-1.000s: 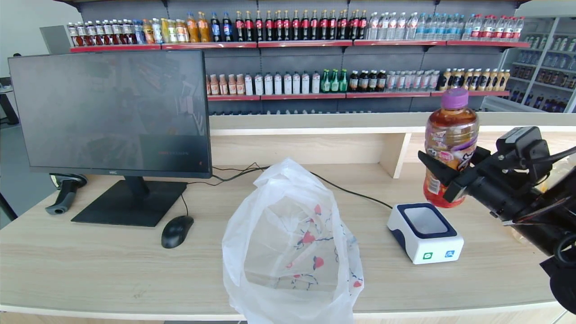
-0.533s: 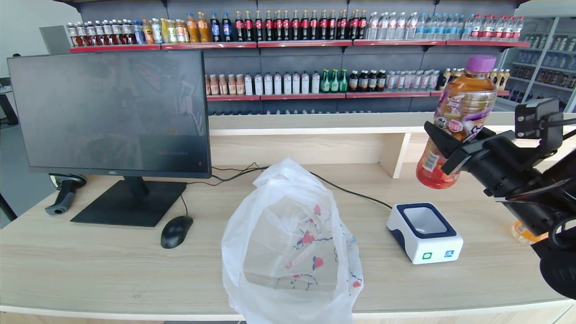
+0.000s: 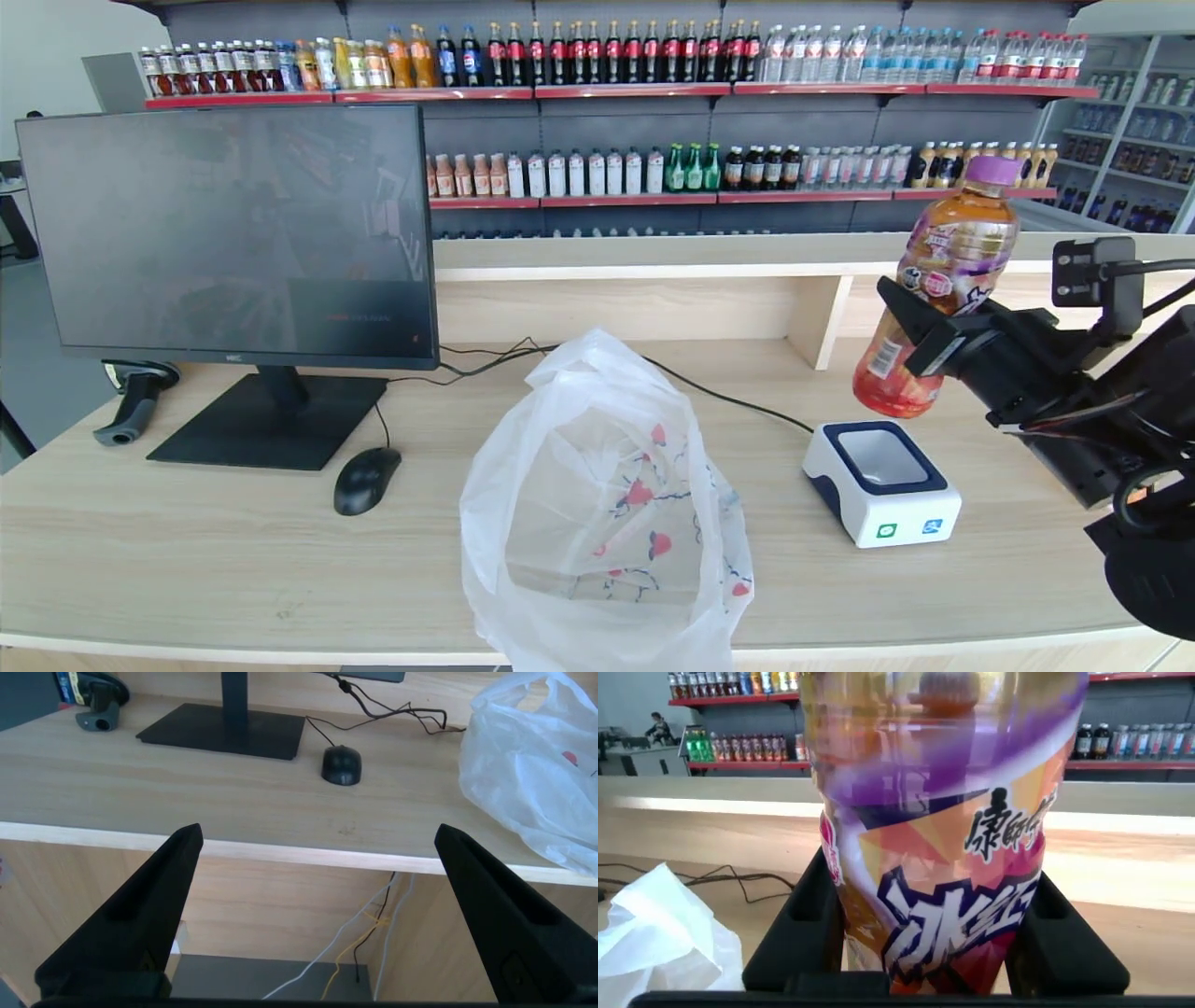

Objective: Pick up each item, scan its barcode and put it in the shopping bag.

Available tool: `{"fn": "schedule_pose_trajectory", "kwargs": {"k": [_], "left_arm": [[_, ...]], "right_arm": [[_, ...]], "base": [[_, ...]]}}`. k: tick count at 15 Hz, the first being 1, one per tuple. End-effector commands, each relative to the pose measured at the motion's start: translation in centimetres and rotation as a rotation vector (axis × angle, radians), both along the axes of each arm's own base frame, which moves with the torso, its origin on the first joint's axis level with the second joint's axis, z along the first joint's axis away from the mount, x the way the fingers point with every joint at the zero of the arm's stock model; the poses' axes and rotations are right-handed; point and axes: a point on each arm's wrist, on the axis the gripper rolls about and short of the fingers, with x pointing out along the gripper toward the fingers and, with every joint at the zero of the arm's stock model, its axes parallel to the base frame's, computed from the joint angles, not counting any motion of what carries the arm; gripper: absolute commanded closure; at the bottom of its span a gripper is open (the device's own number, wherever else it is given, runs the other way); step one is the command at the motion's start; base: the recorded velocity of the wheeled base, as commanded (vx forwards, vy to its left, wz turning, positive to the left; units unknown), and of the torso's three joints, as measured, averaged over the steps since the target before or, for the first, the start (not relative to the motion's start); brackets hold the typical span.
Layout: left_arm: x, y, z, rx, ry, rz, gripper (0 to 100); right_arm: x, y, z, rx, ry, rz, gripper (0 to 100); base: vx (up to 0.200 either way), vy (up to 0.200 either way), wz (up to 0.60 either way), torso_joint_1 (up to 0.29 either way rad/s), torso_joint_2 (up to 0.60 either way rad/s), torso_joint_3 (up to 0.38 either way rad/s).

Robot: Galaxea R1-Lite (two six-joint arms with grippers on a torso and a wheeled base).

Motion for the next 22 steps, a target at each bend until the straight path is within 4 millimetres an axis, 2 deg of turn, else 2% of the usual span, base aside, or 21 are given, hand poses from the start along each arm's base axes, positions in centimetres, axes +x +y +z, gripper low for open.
{"fn": "schedule_pose_trajectory", "kwargs": {"k": [1,3,7,9,14,18,22], "left_arm": [[0.0,0.0,0.0,0.001,-0.001,0.0,0],[0.0,0.0,0.0,-0.001,-0.001,0.0,0],[0.0,0.0,0.0,-0.001,-0.001,0.0,0],[0.0,0.0,0.0,-0.002,-0.001,0.0,0],[0.0,0.0,0.0,-0.002,-0.001,0.0,0],[0.0,0.0,0.0,-0.001,-0.002,0.0,0],[0.0,0.0,0.0,-0.001,-0.002,0.0,0]], "right_arm": [[-0.1,0.0,-0.3,-0.001,0.012,0.003,100],[-0.5,-0.1,-0.3,-0.002,0.017,0.002,100],[-0.6,-0.1,-0.2,0.008,0.016,0.005,100],[-1.5,-0.3,-0.6,0.007,0.04,0.004,100],[-2.7,-0.6,-0.1,0.01,0.026,0.003,100],[-4.0,-0.8,-0.4,0.006,0.046,0.003,100],[-4.5,-0.9,-0.3,0.005,0.042,0.004,100]], "base": [[-0.2,0.0,0.0,0.002,0.0,0.007],[-0.2,0.0,0.0,0.022,0.01,0.002],[0.0,0.0,0.0,0.0,0.0,0.0],[0.0,0.0,0.0,0.0,0.0,0.0],[0.0,0.2,0.0,0.006,0.0,0.004],[0.0,0.2,0.0,0.005,0.0,0.006],[0.0,0.0,0.0,0.0,0.0,0.0]]}}
